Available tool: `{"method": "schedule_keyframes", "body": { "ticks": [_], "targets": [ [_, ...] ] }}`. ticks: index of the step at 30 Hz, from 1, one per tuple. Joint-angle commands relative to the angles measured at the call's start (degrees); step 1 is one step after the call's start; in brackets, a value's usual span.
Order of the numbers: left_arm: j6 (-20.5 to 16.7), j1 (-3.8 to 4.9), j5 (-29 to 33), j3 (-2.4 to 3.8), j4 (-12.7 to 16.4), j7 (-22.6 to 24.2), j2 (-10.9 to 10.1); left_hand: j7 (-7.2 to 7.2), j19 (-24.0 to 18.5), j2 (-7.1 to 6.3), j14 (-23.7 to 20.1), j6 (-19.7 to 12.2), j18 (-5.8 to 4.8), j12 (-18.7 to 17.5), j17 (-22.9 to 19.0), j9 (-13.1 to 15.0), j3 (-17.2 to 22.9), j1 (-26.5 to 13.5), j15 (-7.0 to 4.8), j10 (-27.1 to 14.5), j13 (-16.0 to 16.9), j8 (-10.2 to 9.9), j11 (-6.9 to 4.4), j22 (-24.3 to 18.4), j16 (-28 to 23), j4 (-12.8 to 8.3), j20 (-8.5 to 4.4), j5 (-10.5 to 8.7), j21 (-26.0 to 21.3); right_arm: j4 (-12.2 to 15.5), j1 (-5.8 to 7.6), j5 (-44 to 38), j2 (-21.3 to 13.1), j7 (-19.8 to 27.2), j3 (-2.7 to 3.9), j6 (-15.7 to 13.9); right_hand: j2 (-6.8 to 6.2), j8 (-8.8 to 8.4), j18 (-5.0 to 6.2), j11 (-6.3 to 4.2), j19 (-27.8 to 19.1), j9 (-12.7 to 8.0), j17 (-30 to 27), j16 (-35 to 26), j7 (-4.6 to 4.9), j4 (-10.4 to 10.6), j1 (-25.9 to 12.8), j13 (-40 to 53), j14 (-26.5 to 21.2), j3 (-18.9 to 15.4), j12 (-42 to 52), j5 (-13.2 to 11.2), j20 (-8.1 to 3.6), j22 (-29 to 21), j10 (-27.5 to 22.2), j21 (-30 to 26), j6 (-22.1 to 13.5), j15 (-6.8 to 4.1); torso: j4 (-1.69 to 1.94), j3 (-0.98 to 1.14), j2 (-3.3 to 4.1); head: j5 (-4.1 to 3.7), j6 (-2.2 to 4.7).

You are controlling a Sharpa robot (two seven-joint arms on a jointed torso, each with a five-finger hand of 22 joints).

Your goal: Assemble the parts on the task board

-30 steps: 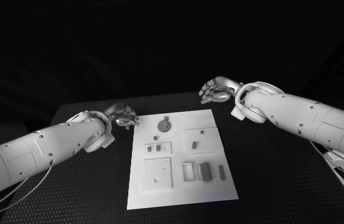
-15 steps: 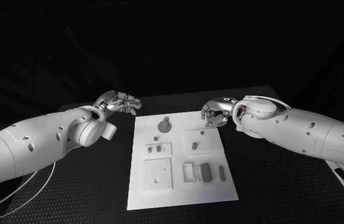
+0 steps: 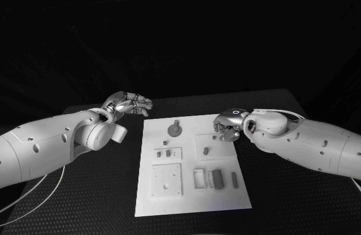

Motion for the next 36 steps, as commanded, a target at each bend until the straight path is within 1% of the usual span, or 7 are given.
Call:
{"method": "schedule_keyframes", "body": {
  "ticks": [1, 6, 12, 17, 24, 29, 36],
  "targets": [
    [0.6, 0.08, 1.5, 0.07, 0.0, 1.4, 0.0, 0.01, -0.2, 0.02, 0.3, -0.4, 0.07, 0.4, 0.0, 0.0, -0.4, -0.7, 0.05, -0.4, 0.0, 0.2, -0.08, -0.1, -0.1, 0.0, 0.06, 0.21, 0.1, 0.3, -0.25, -2.2, 0.3, -0.3, -0.01, 0.2, -0.46, 0.11, 1.05, 0.04, 0.6, -0.1, 0.2, -0.2, -0.10, 0.2, 0.1, -0.1, 0.5, 0.2, -0.3, -0.3, 0.04, -0.1, 0.5, -0.1, 0.4, -0.05, -0.01, 0.09, 0.01, 0.43, -0.34],
    [0.6, 0.08, 1.5, 0.07, -0.1, 1.3, 0.0, 0.05, -0.2, 0.01, 0.4, -0.5, 0.09, 0.4, 0.0, 0.0, -0.6, -0.8, 0.05, -0.5, -0.1, 0.2, -0.06, -0.3, -0.3, -0.1, 0.07, 0.20, 0.1, -0.1, -0.50, -2.2, 1.1, -0.1, -0.09, 0.1, -0.28, 0.15, 1.13, 0.03, 0.8, -0.1, 0.4, -0.4, -0.21, 0.2, 0.0, -0.1, 0.7, 0.2, -0.6, -0.3, 0.09, -0.1, 0.7, -0.2, 0.6, -0.11, -0.07, 0.09, 0.02, 0.73, -0.53],
    [0.7, 0.08, 1.5, 0.08, -0.2, 1.2, 0.1, 0.08, -0.1, 0.02, 0.5, -0.6, 0.12, 0.3, 0.0, 0.0, -0.7, -0.8, 0.04, -0.6, -0.1, 0.2, -0.03, -0.4, -0.3, -0.1, 0.07, 0.20, 0.1, -1.0, -0.93, -2.0, 2.0, 0.2, -0.45, 0.2, 0.46, 0.28, 1.22, -0.04, 0.9, -0.1, 0.8, -0.8, -0.43, 0.3, -0.1, -0.1, 0.8, 0.4, -1.1, -0.3, 0.16, 0.0, 1.1, -0.5, 1.2, -0.11, 0.06, 0.05, 0.06, 0.95, -0.85],
    [0.6, 0.08, 1.5, 0.08, -0.3, 1.0, 0.1, 0.11, -0.1, 0.07, 0.6, -0.7, 0.14, 0.3, 0.0, -0.1, -0.7, -0.8, 0.03, -0.6, -0.1, 0.2, 0.01, -0.6, -0.4, -0.1, 0.07, 0.20, 0.1, -1.8, -1.36, -2.0, 2.9, 0.6, -0.64, 0.3, 2.21, 0.55, 1.35, -0.24, 1.1, 0.0, 1.3, -1.1, -0.79, 0.1, 0.0, 0.0, 1.1, 0.7, -1.5, -0.3, 0.22, 0.1, 1.8, -0.7, 2.1, -0.16, -0.04, 0.15, 0.00, 1.29, -1.06],
    [0.6, 0.08, 1.5, 0.08, -0.2, 0.9, 0.0, 0.17, 0.0, 0.06, 0.7, -0.9, 0.16, 0.3, 0.1, -0.1, -0.8, -0.8, 0.01, -0.7, -0.1, 0.1, 0.05, -0.7, -0.5, -0.1, 0.06, 0.20, 0.1, -2.3, -1.64, -2.5, 3.3, 0.7, -0.97, 0.7, 4.62, 1.31, 1.66, -0.76, 1.8, 0.2, 2.3, -1.3, -1.63, -0.2, 1.2, 0.2, 1.9, 1.5, -1.8, -0.3, 0.23, 0.4, 3.3, -0.9, 4.1, -0.46, -0.04, 0.12, 0.00, 1.56, -1.41],
    [0.5, 0.09, 1.5, 0.08, -0.2, 0.8, 0.0, 0.19, 0.0, 0.07, 0.7, -0.9, 0.17, 0.3, 0.1, -0.1, -0.8, -0.8, 0.01, -0.8, -0.1, 0.1, 0.06, -0.8, -0.5, -0.1, 0.06, 0.20, 0.2, -2.6, -1.68, -3.7, 3.4, 0.5, -1.09, 0.5, 5.00, 1.69, 2.09, -1.35, 3.2, 0.4, 3.3, -1.1, -2.08, 0.0, 2.0, 0.6, 3.2, 3.6, -1.9, -0.3, 0.25, 0.6, 5.0, -0.6, 5.6, -0.94, -0.15, 0.15, -0.01, 1.66, -1.51],
    [0.6, 0.11, 1.5, 0.08, -0.3, 0.5, -0.1, 0.21, 0.1, 0.04, 0.7, -1.0, 0.18, 0.2, 0.1, -0.1, -0.9, -0.8, 0.00, -0.8, -0.1, 0.1, 0.08, -0.9, -0.5, -0.1, 0.06, 0.20, 0.2, -2.7, -1.72, -4.5, 3.3, 0.3, -1.24, 1.5, 5.01, 2.00, 2.52, -1.94, 4.5, 0.7, 4.6, -0.9, -2.55, -0.1, 1.7, 1.1, 4.4, 4.3, -2.0, -0.3, 0.20, 1.0, 6.6, -0.5, 6.8, -1.48, -0.14, 0.14, -0.06, 1.58, -1.74]
  ]
}}
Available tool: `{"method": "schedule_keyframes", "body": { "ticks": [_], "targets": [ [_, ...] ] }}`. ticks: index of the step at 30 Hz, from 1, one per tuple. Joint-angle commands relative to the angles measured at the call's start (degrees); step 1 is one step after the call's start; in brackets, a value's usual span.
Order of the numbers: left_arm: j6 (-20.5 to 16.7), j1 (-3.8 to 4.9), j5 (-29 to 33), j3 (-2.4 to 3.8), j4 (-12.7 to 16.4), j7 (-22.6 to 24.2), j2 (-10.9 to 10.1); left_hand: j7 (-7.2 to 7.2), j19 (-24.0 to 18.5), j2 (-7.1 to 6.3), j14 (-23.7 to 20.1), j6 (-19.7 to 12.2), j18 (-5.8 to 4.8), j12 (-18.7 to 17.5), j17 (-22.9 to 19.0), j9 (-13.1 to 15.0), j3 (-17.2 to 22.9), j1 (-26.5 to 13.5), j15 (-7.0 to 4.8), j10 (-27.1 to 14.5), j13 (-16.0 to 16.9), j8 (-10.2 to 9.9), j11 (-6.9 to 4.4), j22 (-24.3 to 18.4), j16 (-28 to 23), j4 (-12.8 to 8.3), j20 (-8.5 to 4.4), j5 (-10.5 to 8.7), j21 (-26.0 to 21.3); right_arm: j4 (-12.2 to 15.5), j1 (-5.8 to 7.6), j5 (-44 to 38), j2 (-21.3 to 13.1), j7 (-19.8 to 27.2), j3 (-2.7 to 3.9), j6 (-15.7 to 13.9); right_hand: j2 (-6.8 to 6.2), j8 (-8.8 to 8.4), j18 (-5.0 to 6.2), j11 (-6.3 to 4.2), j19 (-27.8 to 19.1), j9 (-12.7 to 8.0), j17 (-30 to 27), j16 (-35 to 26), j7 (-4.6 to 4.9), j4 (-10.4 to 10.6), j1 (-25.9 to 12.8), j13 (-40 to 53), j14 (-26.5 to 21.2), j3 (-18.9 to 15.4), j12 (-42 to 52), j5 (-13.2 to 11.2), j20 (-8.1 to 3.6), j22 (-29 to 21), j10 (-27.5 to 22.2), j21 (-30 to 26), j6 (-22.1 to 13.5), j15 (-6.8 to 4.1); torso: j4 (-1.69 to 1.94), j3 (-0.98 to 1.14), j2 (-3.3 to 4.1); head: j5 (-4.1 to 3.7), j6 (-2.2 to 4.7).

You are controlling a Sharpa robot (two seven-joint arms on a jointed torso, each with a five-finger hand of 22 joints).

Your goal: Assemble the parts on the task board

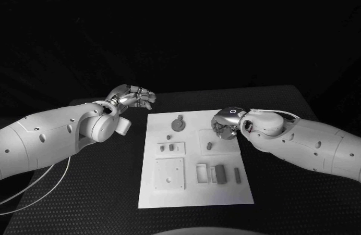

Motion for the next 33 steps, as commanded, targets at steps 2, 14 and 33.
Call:
{"method": "schedule_keyframes", "body": {
  "ticks": [2, 14, 33],
  "targets": [
    [0.6, 0.09, 0.4, 0.06, 0.0, 0.2, 0.0, 0.01, 0.1, -0.18, 0.3, -0.4, 0.18, 0.2, 0.1, -0.1, -0.3, -0.6, 0.02, -0.5, -0.1, 0.1, 0.10, -0.1, -0.3, 0.0, 0.05, 0.20, 0.2, -0.4, -0.73, -1.8, -0.1, -0.1, -0.63, 3.4, 0.40, 0.23, 0.75, -0.10, 0.6, 0.2, 0.3, 0.2, 0.05, 0.0, -0.1, 0.2, 0.4, 0.4, 0.0, -0.2, -0.02, 0.1, 0.5, 0.1, 0.5, 0.02, -0.03, 0.01, -0.03, -0.11, -0.16],
    [0.4, 0.09, 0.4, 0.06, 0.0, 0.0, 0.1, 0.10, 0.1, -0.27, 0.3, -0.6, 0.17, 0.2, 0.1, -0.1, -0.4, -0.5, 0.04, -0.7, -0.1, 0.1, 0.17, -0.4, -0.5, -0.1, 0.07, 0.20, 0.1, -0.5, -1.21, -2.8, 0.6, -0.7, -0.91, 1.4, 0.05, 0.04, 0.73, 0.01, 0.3, 0.2, 1.1, -0.4, -0.03, 0.0, 0.4, 0.4, -0.2, 1.0, -0.8, -0.2, 0.04, 0.2, 0.4, -0.5, 0.7, 0.31, 0.03, 0.04, -0.02, -0.14, -0.46],
    [0.0, 0.09, 0.4, 0.06, -0.4, 0.1, 0.4, 0.15, 0.0, -0.26, 0.3, -0.7, 0.16, 0.2, 0.2, -0.2, -0.4, -0.4, 0.06, -0.8, -0.1, 0.1, 0.20, -0.5, -0.6, 0.0, 0.09, 0.23, 0.1, 1.0, -1.61, -2.8, 0.1, -1.0, -0.93, -4.2, -1.25, 1.02, 0.75, -0.80, 2.5, 1.9, 4.1, -0.6, -1.03, -0.1, 2.4, 1.9, 1.7, 1.0, -1.4, -0.2, -0.57, 1.2, 2.8, -0.5, 3.0, -0.42, -0.03, 0.13, -0.07, -0.10, -0.51]
  ]
}}
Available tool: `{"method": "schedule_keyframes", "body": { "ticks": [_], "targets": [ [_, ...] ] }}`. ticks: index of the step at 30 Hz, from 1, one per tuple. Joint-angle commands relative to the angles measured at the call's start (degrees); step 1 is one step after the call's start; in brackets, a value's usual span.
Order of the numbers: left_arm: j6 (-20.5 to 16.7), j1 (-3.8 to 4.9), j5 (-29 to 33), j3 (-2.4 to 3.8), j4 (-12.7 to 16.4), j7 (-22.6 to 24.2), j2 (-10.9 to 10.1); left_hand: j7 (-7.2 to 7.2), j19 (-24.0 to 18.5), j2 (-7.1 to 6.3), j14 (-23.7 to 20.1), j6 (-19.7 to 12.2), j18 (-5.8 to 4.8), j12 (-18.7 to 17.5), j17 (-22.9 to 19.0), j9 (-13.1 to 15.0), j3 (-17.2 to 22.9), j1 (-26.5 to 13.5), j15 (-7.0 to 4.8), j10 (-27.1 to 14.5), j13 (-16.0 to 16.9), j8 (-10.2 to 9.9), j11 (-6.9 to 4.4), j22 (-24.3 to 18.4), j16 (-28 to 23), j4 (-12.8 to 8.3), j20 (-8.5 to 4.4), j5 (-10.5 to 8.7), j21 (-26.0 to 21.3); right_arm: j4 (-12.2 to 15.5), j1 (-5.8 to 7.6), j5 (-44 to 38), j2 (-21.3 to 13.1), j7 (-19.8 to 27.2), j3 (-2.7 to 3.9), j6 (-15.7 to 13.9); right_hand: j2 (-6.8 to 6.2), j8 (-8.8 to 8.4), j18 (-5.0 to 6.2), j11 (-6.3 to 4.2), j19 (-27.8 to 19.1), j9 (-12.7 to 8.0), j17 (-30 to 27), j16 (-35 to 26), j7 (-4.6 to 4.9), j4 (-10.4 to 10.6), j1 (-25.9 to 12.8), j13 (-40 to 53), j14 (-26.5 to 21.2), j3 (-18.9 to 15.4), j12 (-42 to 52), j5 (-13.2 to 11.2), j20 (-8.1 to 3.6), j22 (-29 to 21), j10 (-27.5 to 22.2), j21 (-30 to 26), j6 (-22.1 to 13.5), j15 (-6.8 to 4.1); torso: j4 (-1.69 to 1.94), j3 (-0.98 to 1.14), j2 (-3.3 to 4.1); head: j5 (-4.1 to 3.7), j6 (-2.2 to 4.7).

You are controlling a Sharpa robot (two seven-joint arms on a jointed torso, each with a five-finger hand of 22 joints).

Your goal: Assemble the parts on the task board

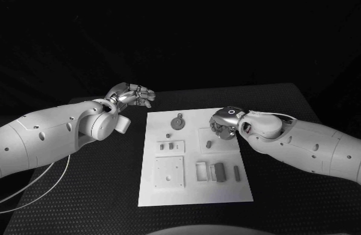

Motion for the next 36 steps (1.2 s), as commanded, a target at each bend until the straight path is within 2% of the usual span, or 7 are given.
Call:
{"method": "schedule_keyframes", "body": {
  "ticks": [1, 6, 11, 15, 22, 31, 36],
  "targets": [
    [0.0, 0.09, 0.3, 0.06, 0.0, 0.3, 0.2, -0.06, 0.0, -0.03, 0.3, -0.5, 0.15, 0.2, 0.1, -0.1, -0.4, -0.2, 0.06, -0.6, -0.1, 0.1, 0.00, -0.1, -0.4, 0.0, 0.09, 0.23, 0.1, 0.4, -0.60, -0.1, 0.0, -0.1, -0.38, 0.0, -0.18, 0.29, 0.75, 0.09, 0.3, 0.1, 0.1, 0.1, -0.10, -0.1, 0.3, 0.2, 0.4, 0.0, 0.4, -0.2, -0.06, 0.1, 0.4, 0.2, 0.4, 0.08, -0.03, 0.06, -0.01, 0.09, 0.06],
    [0.0, 0.09, 0.3, 0.06, -0.2, 0.3, 0.3, -0.04, 0.0, -0.05, 0.3, -0.6, 0.15, 0.2, 0.1, -0.1, -0.4, -0.2, 0.06, -0.6, -0.1, 0.1, 0.01, -0.1, -0.4, 0.0, 0.09, 0.24, 0.1, 0.7, -0.59, 0.1, -0.3, -0.1, -0.35, -0.7, -0.23, 0.31, 0.75, 0.05, 0.4, 0.2, 0.3, 0.0, -0.13, -0.1, 0.3, 0.3, 0.5, 0.0, 0.4, -0.2, -0.10, 0.1, 0.5, 0.2, 0.5, 0.04, -0.03, -0.04, 0.00, 0.07, 0.18],
    [-0.1, 0.09, 0.3, 0.06, -0.3, 0.3, 0.3, -0.03, 0.1, -0.05, 0.3, -0.6, 0.15, 0.2, 0.1, -0.1, -0.4, -0.2, 0.06, -0.6, -0.1, 0.1, 0.01, -0.2, -0.4, 0.0, 0.09, 0.25, 0.2, 1.1, -0.54, 0.2, -0.6, -0.1, -0.14, -1.3, -0.30, 0.32, 0.75, 0.02, 0.5, 0.3, 0.5, 0.0, -0.17, -0.1, 0.4, 0.4, 0.6, 0.0, 0.3, -0.2, -0.14, 0.2, 0.6, 0.2, 0.5, 0.00, -0.04, 0.01, 0.01, 0.04, 0.24],
    [-0.1, 0.09, 0.3, 0.06, -0.4, 0.3, 0.3, -0.02, 0.1, -0.06, 0.3, -0.6, 0.15, 0.3, 0.1, -0.1, -0.4, -0.2, 0.06, -0.6, -0.1, 0.1, 0.02, -0.2, -0.4, 0.0, 0.09, 0.25, 0.2, 1.7, -0.36, 0.8, -0.9, 0.0, 0.41, -1.6, -0.37, 0.34, 0.75, -0.02, 0.6, 0.4, 0.6, 0.0, -0.20, -0.1, 0.4, 0.5, 0.6, 0.0, 0.3, -0.2, -0.17, 0.2, 0.7, 0.2, 0.6, -0.04, -0.03, 0.00, 0.01, 0.04, 0.27],
    [-0.1, 0.09, 0.3, 0.06, -0.6, 0.2, 0.4, 0.00, 0.1, -0.05, 0.4, -0.7, 0.15, 0.3, 0.2, -0.1, -0.4, -0.2, 0.06, -0.6, -0.1, 0.0, 0.02, -0.3, -0.4, 0.0, 0.09, 0.25, 0.2, 2.8, 0.72, 1.3, -1.4, 0.0, 1.48, -1.6, -0.39, 0.35, 0.75, -0.05, 0.8, 0.5, 0.8, -0.1, -0.21, -0.1, 0.3, 0.6, 0.7, 0.0, 0.2, -0.2, -0.19, 0.3, 0.8, 0.1, 0.6, -0.07, -0.04, -0.03, 0.01, -0.03, 0.46],
    [0.0, 0.09, 0.3, 0.06, -0.7, 0.1, 0.4, 0.04, 0.1, -0.07, 0.4, -0.8, 0.15, 0.3, 0.2, -0.1, -0.5, -0.2, 0.06, -0.6, -0.1, 0.0, 0.04, -0.3, -0.5, 0.0, 0.09, 0.26, 0.2, 3.7, 1.76, 3.3, -2.2, 0.0, 1.68, -0.2, -0.40, 0.33, 0.75, -0.05, 0.8, 0.6, 0.9, -0.1, -0.20, -0.1, 0.2, 0.7, 0.8, 0.0, 0.2, -0.2, -0.19, 0.3, 0.8, 0.1, 0.6, -0.08, -0.02, -0.07, 0.05, -0.12, 0.61],
    [0.0, 0.09, 0.3, 0.06, -0.7, 0.0, 0.4, 0.05, 0.1, -0.09, 0.4, -0.8, 0.15, 0.3, 0.2, -0.1, -0.5, -0.3, 0.06, -0.7, -0.1, 0.0, 0.04, -0.4, -0.5, 0.1, 0.09, 0.25, 0.2, 5.0, 1.80, 4.4, -2.6, 0.3, 1.87, -1.1, -0.37, 0.32, 0.75, -0.05, 0.8, 0.7, 1.0, -0.2, -0.20, -0.1, 0.2, 0.8, 0.8, 0.0, 0.1, -0.2, -0.18, 0.3, 0.8, 0.1, 0.6, -0.09, -0.04, -0.04, 0.04, 0.00, 0.63]
  ]
}}
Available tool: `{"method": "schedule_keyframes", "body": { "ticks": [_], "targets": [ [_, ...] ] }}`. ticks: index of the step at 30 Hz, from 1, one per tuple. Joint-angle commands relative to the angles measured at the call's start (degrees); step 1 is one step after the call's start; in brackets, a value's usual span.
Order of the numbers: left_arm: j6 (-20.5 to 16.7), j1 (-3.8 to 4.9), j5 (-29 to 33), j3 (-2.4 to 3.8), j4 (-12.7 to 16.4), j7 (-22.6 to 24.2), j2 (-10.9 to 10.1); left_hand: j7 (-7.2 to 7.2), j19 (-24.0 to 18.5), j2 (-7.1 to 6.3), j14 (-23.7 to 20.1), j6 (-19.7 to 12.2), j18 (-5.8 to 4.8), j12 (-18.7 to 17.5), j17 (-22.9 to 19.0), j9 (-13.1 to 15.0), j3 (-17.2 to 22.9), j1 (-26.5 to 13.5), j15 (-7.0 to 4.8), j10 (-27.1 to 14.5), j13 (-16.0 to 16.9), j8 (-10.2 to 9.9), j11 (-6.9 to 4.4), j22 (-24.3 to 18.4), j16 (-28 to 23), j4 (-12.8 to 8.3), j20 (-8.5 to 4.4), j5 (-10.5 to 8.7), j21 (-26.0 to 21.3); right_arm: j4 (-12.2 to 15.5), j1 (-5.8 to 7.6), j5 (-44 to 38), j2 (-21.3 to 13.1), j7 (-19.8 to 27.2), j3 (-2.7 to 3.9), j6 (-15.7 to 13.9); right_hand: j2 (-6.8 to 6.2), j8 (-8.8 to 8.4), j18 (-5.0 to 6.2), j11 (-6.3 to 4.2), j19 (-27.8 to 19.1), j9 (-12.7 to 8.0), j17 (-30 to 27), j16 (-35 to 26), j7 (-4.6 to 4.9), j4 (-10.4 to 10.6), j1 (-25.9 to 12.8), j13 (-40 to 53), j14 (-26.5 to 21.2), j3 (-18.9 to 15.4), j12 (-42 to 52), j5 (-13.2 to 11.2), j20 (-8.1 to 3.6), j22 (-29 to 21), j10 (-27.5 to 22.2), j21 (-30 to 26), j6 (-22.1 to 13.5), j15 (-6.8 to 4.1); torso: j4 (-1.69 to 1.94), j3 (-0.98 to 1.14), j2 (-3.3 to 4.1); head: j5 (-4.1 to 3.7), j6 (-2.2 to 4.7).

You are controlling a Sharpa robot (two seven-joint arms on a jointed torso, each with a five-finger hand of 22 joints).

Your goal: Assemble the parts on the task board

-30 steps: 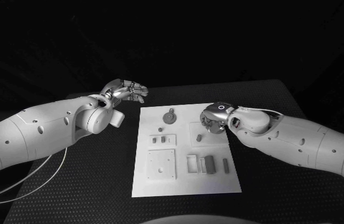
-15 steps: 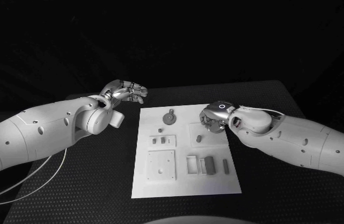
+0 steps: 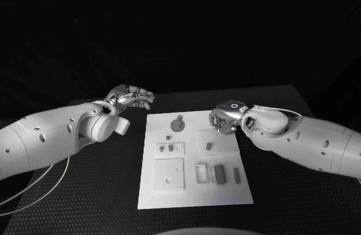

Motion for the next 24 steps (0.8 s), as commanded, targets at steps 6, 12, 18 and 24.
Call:
{"method": "schedule_keyframes", "body": {
  "ticks": [6, 12, 18, 24],
  "targets": [
    [0.1, 0.08, 0.3, 0.06, 0.1, 0.2, 0.1, 0.06, 0.1, -0.10, 0.4, -0.4, 0.15, 0.3, 0.1, -0.1, -0.3, -0.3, 0.05, -0.3, -0.1, 0.0, 0.05, -0.1, -0.3, -0.1, 0.09, 0.26, 0.2, 4.2, 0.04, 4.0, -0.2, 1.5, 0.42, -2.1, -0.35, 0.14, 0.76, -0.06, 0.2, 0.2, 0.2, -0.2, 0.05, -0.1, 0.1, 0.1, 0.3, 0.0, 0.1, -0.2, 0.00, 0.1, 0.4, 0.0, 0.4, -0.04, 0.00, 0.01, 0.00, 0.81, -0.03],
    [-0.1, 0.09, 0.3, 0.07, -0.3, 0.3, 0.2, 0.07, 0.1, -0.09, 0.4, -0.4, 0.16, 0.3, 0.1, -0.1, -0.3, -0.3, 0.05, -0.3, -0.1, 0.0, 0.05, -0.2, -0.3, -0.1, 0.08, 0.26, 0.2, 7.3, -0.02, 6.9, 0.6, 3.4, 0.43, -5.2, -0.34, 0.11, 0.76, -0.05, 0.3, 0.2, 0.2, -0.3, 0.05, -0.1, 0.1, 0.2, 0.3, 0.0, 0.0, -0.2, -0.02, 0.1, 0.4, 0.0, 0.4, -0.04, 0.08, 0.04, 0.00, 2.54, -0.38],
    [-0.3, 0.16, 0.3, 0.07, -0.7, 0.3, 0.3, 0.07, 0.1, -0.07, 0.5, -0.5, 0.16, 0.3, 0.2, -0.1, -0.3, -0.3, 0.04, -0.3, -0.1, 0.0, 0.05, -0.2, -0.3, -0.1, 0.08, 0.26, 0.2, 9.3, -0.77, 8.8, 2.1, 4.7, 0.42, -6.4, -0.31, 0.05, 0.75, -0.02, 0.3, 0.3, 0.4, -0.4, 0.07, -0.1, 0.2, 0.3, 0.3, 0.1, -0.1, -0.2, -0.03, 0.2, 0.3, -0.1, 0.3, -0.03, -0.08, -0.06, -0.01, 4.50, -0.81],
    [-0.3, 0.35, 0.3, 0.07, -1.4, 0.3, 0.8, 0.07, 0.2, -0.07, 0.5, -0.4, 0.17, 0.3, 0.2, -0.1, -0.3, -0.3, 0.03, -0.3, -0.1, 0.1, 0.04, -0.3, -0.3, -0.1, 0.07, 0.26, 0.2, 9.2, -2.51, 10.3, 4.1, 5.9, 0.36, -6.7, -0.25, -0.01, 0.75, 0.02, 0.2, 0.4, 0.5, -0.5, 0.10, -0.1, 0.1, 0.3, 0.3, 0.1, -0.2, -0.2, -0.02, 0.2, 0.3, -0.1, 0.2, 0.00, 0.02, -0.11, -0.04, 6.62, -1.41]
  ]
}}
